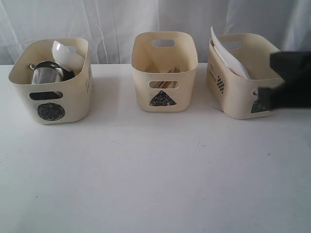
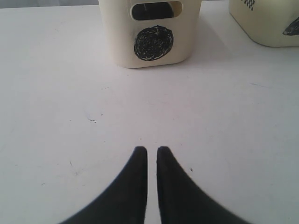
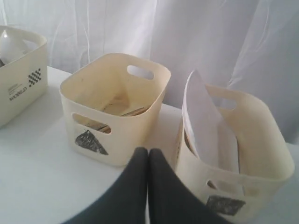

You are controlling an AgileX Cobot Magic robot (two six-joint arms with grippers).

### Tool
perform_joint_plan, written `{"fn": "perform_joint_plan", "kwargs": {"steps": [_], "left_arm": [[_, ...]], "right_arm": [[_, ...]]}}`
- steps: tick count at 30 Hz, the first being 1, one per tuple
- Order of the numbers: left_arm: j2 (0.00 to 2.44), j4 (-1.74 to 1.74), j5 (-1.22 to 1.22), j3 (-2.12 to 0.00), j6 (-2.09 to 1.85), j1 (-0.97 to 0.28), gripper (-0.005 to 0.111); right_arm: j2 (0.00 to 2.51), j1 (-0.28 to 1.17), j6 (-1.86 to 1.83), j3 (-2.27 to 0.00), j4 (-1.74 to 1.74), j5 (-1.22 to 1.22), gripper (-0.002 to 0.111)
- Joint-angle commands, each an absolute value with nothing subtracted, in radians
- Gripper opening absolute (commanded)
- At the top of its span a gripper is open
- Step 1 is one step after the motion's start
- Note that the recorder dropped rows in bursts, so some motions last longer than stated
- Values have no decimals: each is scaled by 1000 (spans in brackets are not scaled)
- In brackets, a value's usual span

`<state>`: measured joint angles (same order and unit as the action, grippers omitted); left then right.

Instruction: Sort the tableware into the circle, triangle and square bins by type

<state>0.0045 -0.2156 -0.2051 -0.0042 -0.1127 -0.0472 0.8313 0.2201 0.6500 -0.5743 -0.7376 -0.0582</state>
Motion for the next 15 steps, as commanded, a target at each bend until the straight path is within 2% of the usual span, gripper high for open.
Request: {"fn": "perform_joint_plan", "kwargs": {"steps": [1, 4, 9, 15], "left_arm": [[0, -219, -201, 0, -111, -47, 14], [0, -219, -201, 0, -111, -47, 14], [0, -219, -201, 0, -111, -47, 14], [0, -219, -201, 0, -111, -47, 14]], "right_arm": [[626, 214, 718, -428, -709, -119, 0], [445, 214, 721, -381, -703, -305, 0], [299, 214, 721, -378, -706, -486, 0], [71, 214, 367, -263, -491, -429, 0]]}}
